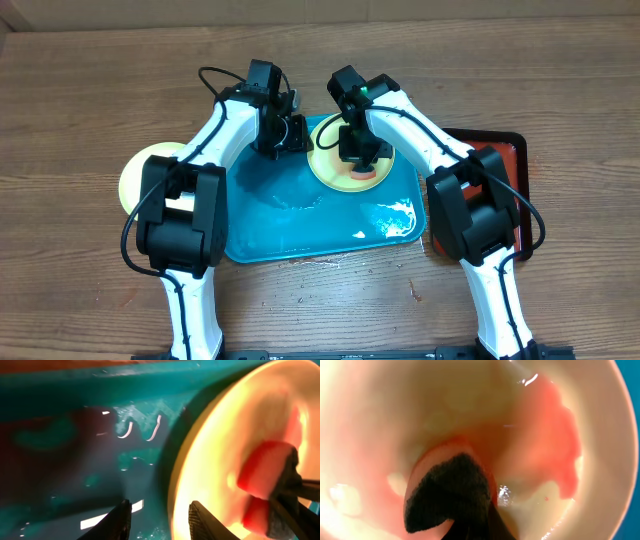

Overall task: Clean dirty plates on tray and stack at the side
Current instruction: 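Lower the sponge onto the second yellow plate and scrub the smear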

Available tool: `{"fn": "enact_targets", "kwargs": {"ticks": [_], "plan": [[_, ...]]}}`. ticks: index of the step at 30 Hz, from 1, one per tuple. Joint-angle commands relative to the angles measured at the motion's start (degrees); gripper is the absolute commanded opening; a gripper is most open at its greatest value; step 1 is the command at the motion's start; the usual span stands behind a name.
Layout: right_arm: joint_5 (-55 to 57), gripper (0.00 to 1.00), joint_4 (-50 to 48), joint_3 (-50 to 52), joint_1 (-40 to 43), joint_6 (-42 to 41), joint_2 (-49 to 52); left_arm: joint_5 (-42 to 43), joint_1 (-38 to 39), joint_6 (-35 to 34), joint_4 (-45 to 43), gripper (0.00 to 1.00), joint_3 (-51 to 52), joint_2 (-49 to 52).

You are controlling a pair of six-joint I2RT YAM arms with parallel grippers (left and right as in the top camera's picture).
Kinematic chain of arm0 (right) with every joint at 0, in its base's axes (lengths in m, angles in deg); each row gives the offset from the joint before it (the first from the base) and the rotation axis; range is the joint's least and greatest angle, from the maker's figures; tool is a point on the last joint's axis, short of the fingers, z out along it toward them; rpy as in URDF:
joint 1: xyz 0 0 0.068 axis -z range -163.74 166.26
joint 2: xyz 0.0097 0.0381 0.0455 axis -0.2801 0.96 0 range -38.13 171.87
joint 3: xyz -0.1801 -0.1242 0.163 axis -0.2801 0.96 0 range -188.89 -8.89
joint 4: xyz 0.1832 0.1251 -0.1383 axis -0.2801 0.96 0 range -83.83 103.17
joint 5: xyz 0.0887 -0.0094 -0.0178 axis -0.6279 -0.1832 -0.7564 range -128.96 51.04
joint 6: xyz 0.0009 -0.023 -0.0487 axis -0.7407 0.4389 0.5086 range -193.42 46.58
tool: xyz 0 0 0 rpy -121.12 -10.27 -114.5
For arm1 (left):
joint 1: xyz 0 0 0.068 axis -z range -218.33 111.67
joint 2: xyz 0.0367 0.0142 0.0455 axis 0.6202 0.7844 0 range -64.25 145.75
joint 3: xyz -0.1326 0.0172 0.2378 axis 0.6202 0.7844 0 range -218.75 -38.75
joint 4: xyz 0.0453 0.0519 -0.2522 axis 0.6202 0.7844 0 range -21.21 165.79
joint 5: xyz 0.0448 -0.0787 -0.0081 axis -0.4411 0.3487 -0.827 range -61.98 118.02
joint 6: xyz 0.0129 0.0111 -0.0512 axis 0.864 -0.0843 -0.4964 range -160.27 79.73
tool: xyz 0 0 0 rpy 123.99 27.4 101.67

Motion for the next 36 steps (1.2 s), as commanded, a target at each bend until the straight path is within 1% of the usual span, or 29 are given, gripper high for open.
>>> {"fn": "enact_targets", "kwargs": {"ticks": [1,3,6,9,10,11,12,15,18,22,26,29,30,32,36], "plan": [[-2.08,0.04,-1.46,-0.81,-0.48,-0.42,0.28,2.03,1.42,3.43,-0.17,0.39,-0.44,1.2],[-2.08,0.04,-1.4,-0.81,-0.48,-0.39,0.28,1.86,1.99,3.69,-0.11,0.36,-0.44,2.32],[-2.05,0.04,-1.16,-0.81,-0.48,-0.39,0.28,0.96,2.23,3.65,0.57,0.23,-0.44,3.32],[-2.05,0.04,-1.18,-0.81,-0.48,-0.39,0.28,0.35,2.14,3.67,0.66,0.17,-0.44,3.5],[-2.08,0.04,-1.2,-0.81,-0.48,-0.39,0.28,-0.15,2.14,3.67,0.66,0.13,-0.44,3.5],[-2.08,0.04,-1.22,-0.81,-0.48,-0.39,0.28,-0.74,2.14,3.67,0.68,0.06,-0.44,3.5],[-2.08,0.04,-1.22,-0.81,-0.48,-0.39,0.28,-1.29,2.14,3.69,0.7,0.04,-0.44,3.5],[-2.4,0.04,-1.18,-0.81,-0.48,-0.39,0.28,-3.63,2.01,3.65,1.29,0.04,-0.44,3.5],[-4.35,0.04,-1.18,-0.81,-0.48,-0.39,0.28,-4.04,1.09,3.65,2.86,0.04,-0.44,3.5],[-8.04,0.04,-0.94,-0.81,-0.76,-0.39,0.28,-5.49,-2.86,3.72,9.22,0.04,-0.44,3.48],[-6.56,0.04,-0.7,-0.81,-1.07,0.68,0.28,-6.08,-6.6,7.45,14.84,0.04,-0.44,3.48],[0.13,0.04,-0.79,-0.83,-1.07,1.88,0.28,-6.03,-8.79,10.95,17.68,0.04,-0.44,3.48],[1.51,0.04,-1.31,-0.83,-1.07,3.45,0.28,-6.01,-9.2,11.89,18.23,0.04,-0.44,3.48],[1.49,0.04,-2.78,-0.83,-1.07,6.14,0.28,-5.79,-9.46,12.59,18.71,0.04,-0.44,3.48],[-1.4,0.04,-6.38,-0.83,-1.42,7.21,0.37,-3.45,-9.01,13.35,18.29,0.04,-0.44,3.48]]}}
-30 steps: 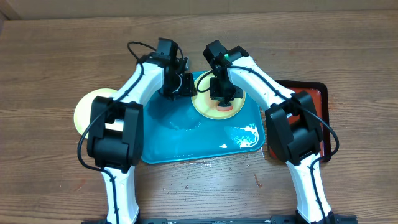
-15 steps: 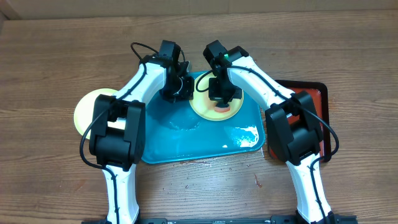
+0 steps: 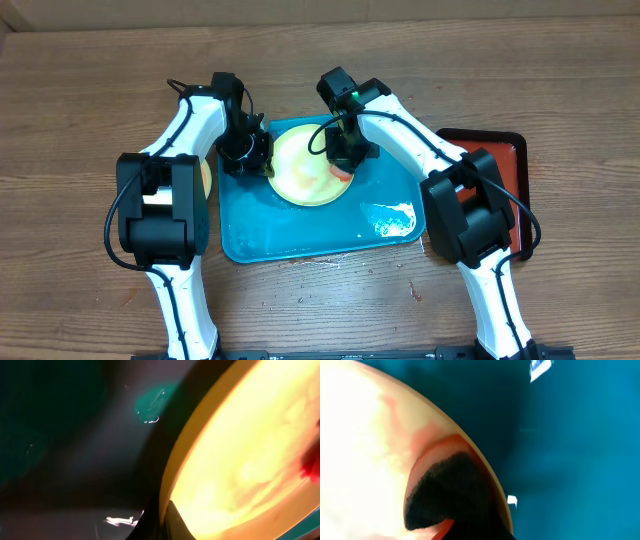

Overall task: Clean dirty plates on tray and stack at the side
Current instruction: 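Lower the sponge onto the second yellow plate and scrub the smear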

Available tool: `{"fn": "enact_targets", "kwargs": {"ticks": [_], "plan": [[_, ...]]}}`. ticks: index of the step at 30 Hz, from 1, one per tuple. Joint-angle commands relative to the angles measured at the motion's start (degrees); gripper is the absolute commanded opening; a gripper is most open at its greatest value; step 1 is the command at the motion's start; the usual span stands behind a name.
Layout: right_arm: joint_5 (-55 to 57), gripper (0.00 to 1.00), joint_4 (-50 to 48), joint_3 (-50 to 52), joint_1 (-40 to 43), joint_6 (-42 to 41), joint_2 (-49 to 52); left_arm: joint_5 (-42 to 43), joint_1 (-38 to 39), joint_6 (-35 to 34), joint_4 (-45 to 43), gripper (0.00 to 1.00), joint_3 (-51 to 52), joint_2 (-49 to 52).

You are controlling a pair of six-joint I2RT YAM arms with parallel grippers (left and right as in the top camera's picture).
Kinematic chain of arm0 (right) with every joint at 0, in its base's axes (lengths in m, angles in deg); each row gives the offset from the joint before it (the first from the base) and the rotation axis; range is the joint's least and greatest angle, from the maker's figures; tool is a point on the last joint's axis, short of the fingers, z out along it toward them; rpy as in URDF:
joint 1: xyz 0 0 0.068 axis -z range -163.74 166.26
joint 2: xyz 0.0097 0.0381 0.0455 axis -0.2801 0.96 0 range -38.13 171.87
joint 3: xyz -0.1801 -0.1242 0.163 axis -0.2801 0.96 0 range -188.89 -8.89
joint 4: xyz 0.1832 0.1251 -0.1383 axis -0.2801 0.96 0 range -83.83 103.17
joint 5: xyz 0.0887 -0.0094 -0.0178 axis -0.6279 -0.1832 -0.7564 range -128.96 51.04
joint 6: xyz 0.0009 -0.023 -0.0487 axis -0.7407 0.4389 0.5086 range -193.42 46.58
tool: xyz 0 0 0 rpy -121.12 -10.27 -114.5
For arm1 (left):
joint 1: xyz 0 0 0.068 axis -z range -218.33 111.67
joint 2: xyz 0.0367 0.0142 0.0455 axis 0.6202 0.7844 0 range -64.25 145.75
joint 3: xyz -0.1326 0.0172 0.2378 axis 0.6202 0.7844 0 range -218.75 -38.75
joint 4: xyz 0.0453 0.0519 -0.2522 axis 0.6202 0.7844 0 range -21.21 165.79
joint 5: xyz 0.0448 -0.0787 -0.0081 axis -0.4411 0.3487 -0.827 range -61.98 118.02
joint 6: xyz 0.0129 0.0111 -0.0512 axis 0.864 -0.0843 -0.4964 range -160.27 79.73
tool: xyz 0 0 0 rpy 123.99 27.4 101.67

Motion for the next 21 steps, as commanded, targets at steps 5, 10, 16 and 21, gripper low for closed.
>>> {"fn": "enact_targets", "kwargs": {"ticks": [5,10,16,21], "plan": [[-10.45,0.04,-8.57,-0.81,-1.6,2.67,1.68,-2.51,0.87,3.48,-0.07,0.04,0.74,1.57],[-21.77,0.04,-11.19,-0.81,-4.42,2.47,4.57,-2.51,1.31,3.43,-0.11,0.04,0.74,1.57],[-29.68,0.04,-7.39,-0.83,-6.56,2.71,4.85,-2.49,1.09,3.19,-0.46,0.04,0.74,1.57],[-32.7,0.04,-3.26,-0.83,-4.9,3.19,2.32,-2.73,1.07,3.21,-0.39,0.04,0.09,1.46]]}}
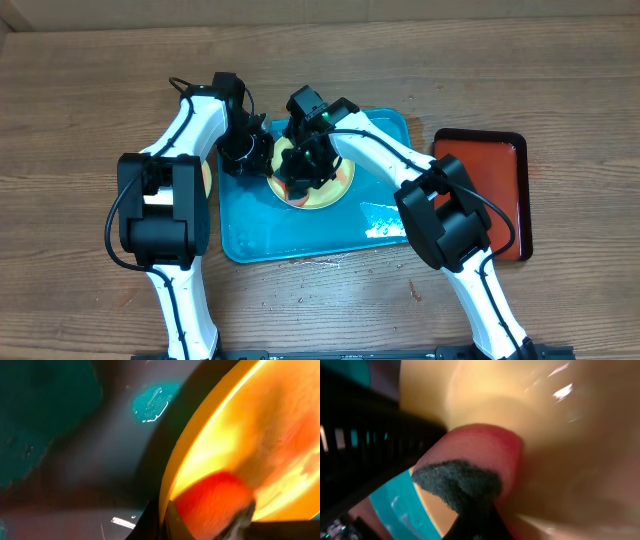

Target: Clean dirty plates on tray and stack at the side

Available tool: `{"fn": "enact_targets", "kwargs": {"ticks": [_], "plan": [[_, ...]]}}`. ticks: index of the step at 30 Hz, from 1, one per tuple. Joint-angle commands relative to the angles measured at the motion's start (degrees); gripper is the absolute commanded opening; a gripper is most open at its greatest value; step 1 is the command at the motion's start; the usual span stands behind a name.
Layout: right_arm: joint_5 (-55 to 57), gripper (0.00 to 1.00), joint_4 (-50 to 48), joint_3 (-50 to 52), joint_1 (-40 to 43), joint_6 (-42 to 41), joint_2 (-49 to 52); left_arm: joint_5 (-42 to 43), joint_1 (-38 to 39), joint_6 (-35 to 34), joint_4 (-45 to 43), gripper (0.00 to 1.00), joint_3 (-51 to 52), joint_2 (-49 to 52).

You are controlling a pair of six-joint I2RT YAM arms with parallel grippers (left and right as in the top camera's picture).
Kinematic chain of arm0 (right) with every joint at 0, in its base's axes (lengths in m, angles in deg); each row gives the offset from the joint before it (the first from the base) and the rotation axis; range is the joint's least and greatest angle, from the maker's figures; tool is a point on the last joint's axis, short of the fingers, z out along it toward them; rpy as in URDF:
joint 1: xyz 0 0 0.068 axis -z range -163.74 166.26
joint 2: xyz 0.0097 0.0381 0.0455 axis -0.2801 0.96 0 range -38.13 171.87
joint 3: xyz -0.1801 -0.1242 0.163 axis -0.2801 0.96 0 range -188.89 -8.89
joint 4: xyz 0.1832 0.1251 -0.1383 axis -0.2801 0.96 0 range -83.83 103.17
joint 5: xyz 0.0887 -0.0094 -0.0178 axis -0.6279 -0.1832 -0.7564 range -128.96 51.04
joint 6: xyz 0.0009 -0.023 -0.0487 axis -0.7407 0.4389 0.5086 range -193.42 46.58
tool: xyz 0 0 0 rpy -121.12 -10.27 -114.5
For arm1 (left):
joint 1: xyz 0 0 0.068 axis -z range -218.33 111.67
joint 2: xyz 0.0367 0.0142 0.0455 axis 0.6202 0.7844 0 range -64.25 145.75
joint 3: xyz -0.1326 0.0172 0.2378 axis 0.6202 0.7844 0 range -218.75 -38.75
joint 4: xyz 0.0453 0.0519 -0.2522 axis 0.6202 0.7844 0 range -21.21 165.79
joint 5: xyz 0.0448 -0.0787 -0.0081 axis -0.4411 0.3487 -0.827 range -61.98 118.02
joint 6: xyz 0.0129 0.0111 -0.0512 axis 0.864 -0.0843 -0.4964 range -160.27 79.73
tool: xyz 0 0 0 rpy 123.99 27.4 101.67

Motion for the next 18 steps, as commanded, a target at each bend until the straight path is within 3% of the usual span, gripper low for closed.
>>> {"fn": "enact_targets", "kwargs": {"ticks": [1,11,18], "plan": [[-4.37,0.04,2.23,-0.31,1.95,0.63,-1.99,-1.7,0.37,1.46,-0.26,0.04,-0.11,1.22],[1.57,0.04,4.52,-0.31,12.17,0.76,-18.53,-10.01,0.5,-0.07,1.09,0.04,-0.46,-8.76],[6.78,0.04,8.57,-0.33,20.24,0.79,-27.06,-23.87,1.88,-2.95,3.43,0.04,-0.46,-17.75]]}}
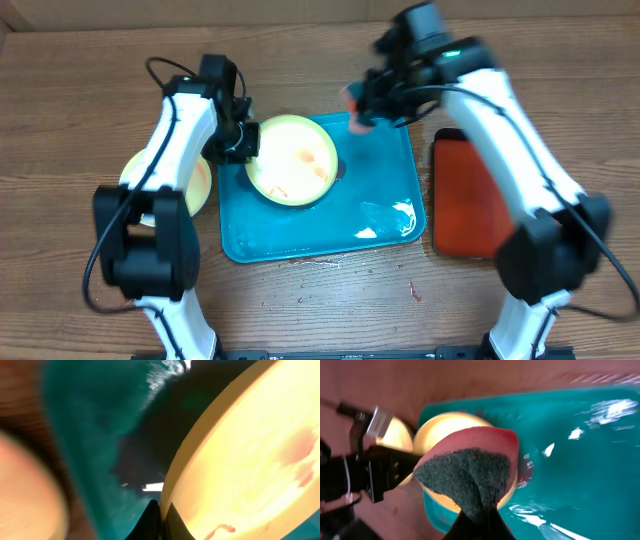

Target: Clean dirty plates on tray and stack at the side

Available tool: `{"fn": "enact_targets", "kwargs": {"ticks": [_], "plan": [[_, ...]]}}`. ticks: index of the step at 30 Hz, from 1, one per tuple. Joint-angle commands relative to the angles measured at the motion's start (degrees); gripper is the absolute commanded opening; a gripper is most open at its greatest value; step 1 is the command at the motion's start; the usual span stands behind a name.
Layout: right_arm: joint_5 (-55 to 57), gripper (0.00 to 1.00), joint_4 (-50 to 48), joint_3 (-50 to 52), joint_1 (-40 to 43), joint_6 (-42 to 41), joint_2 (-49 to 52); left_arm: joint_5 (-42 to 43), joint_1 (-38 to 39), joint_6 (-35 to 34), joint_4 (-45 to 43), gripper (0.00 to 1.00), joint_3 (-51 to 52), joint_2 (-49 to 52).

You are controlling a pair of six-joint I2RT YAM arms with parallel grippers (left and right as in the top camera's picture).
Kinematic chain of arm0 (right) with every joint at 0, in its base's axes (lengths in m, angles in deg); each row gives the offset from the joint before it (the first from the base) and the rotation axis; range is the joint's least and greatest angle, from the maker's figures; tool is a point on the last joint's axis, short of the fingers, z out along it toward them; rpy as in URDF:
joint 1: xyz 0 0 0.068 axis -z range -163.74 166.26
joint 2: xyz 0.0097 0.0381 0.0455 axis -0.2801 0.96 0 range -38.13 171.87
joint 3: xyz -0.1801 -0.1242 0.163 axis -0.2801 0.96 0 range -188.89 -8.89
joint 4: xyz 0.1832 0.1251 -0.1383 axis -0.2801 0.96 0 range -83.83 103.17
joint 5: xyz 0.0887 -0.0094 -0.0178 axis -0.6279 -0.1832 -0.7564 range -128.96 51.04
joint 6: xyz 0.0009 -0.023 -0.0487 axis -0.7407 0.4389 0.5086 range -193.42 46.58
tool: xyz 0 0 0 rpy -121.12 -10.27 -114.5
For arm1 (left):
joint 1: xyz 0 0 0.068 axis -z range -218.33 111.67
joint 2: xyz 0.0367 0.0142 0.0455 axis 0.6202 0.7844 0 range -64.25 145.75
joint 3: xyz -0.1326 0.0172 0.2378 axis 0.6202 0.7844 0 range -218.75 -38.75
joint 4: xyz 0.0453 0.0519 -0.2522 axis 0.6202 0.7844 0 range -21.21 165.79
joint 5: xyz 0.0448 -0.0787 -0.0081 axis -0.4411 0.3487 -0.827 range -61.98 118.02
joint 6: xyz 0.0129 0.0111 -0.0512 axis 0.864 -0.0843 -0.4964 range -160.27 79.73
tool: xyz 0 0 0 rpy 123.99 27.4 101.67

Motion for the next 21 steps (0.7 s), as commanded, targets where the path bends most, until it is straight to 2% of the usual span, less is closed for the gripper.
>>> {"fn": "enact_targets", "kwargs": {"ticks": [1,6,13,21], "plan": [[2.51,0.04,1.44,-0.42,2.54,0.42,-2.73,-12.26,2.05,-2.89,0.57,0.04,-0.46,-6.86],[4.66,0.04,4.24,-0.39,5.18,0.42,-2.51,-29.09,8.66,-6.73,0.74,0.04,-0.46,-14.36],[7.78,0.04,5.42,-0.39,5.18,0.39,-2.51,-52.02,20.94,-10.86,2.32,0.04,-0.46,-17.66],[8.96,0.04,6.43,-0.39,5.18,0.42,-2.51,-66.77,30.77,-13.99,3.48,0.04,-0.39,-17.62]]}}
